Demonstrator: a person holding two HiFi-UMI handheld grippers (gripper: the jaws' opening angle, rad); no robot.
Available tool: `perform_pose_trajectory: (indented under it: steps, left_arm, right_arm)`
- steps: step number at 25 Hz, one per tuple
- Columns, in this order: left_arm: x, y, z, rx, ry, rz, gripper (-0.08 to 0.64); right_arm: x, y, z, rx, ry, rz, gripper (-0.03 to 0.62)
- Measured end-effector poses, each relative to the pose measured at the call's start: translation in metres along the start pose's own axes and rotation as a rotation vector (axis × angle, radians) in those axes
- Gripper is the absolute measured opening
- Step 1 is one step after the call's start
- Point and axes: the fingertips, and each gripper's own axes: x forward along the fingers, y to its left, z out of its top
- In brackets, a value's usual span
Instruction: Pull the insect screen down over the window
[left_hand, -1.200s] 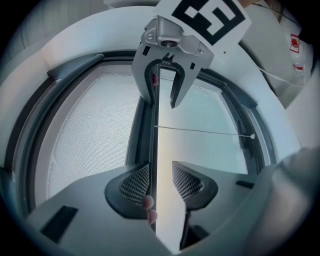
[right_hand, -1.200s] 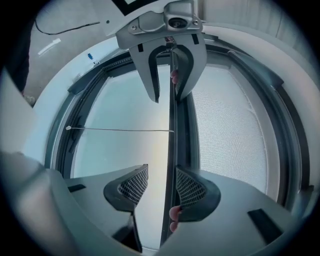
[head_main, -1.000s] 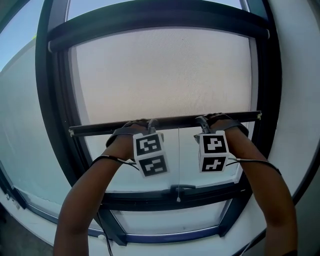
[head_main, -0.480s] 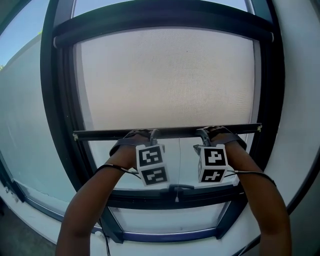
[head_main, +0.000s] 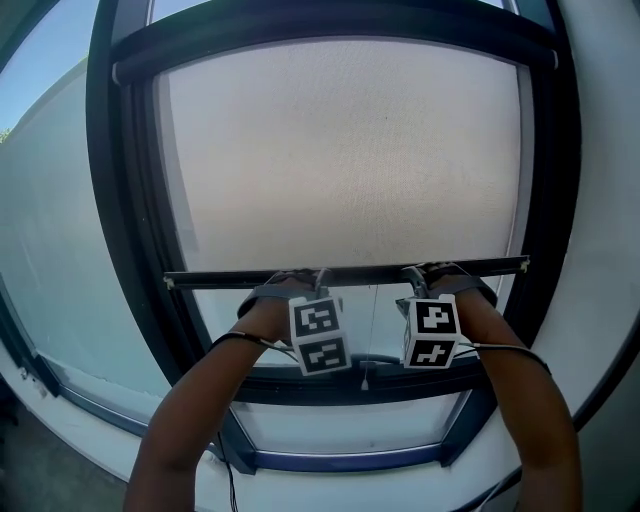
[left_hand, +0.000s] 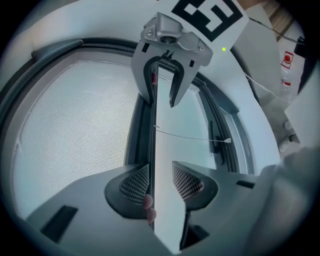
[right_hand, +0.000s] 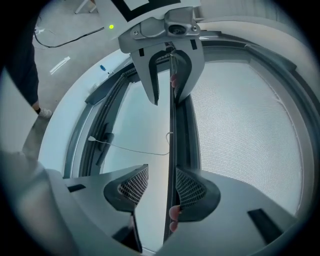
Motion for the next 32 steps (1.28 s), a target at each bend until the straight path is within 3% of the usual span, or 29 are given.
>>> perform_pose_trajectory:
  steps: [5,12,20,27,32]
  left_arm:
    - [0.005,-0.013,-0.001,-0.009,-0.003,-0.012,0.146]
    - [0.018,-0.06,-0.005,-0.022,-0.011,-0.091,0.146]
    - [0.027,-0.085,-0.007,-0.041,0.003,-0.109,0.146]
    - [0.044,-0.128,-0.011,-0.053,0.01,-0.193,0.146]
    - [0.052,-0.148,-0.013,-0.064,0.011,-0.203,0.146]
  right_arm:
    - [0.005,0.015,0.001,0.013,0.002,0.029,0.178]
    - [0.015,0.062,0.004,0.022,0.003,0.109,0.176]
    - [0.024,0.086,0.005,0.052,0.004,0.129,0.176]
    - [0.037,0.13,0.005,0.071,0.016,0.188,0.176]
    - [0.045,0.151,0.006,0.087,0.018,0.196,0.176]
